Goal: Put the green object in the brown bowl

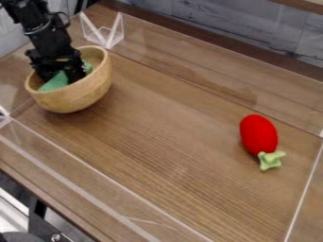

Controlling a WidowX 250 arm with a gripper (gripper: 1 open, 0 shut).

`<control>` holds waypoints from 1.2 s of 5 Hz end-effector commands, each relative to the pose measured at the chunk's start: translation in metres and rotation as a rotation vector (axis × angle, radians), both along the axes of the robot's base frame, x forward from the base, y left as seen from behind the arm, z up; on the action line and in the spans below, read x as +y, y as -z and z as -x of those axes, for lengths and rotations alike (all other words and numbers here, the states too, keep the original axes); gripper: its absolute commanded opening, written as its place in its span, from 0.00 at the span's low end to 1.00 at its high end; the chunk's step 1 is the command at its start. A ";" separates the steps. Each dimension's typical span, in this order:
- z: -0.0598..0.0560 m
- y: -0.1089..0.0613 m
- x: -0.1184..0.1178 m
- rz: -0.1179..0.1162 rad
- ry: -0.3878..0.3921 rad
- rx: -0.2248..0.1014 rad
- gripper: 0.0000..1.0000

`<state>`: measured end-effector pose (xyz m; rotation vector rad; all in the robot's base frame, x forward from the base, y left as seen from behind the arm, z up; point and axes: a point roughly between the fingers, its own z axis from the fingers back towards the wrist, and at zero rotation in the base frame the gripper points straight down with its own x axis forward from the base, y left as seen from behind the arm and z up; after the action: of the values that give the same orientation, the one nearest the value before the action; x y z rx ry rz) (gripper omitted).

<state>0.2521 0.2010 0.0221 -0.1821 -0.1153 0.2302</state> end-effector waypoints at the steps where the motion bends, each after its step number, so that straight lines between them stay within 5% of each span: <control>1: 0.016 0.025 0.012 0.061 0.020 0.064 1.00; 2: 0.013 0.028 0.014 0.084 0.076 0.082 0.00; 3: 0.010 0.029 0.013 0.104 0.132 0.099 0.00; 6: 0.013 0.031 0.005 0.171 0.045 0.130 0.00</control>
<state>0.2549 0.2078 0.0202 -0.2861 -0.0290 0.1676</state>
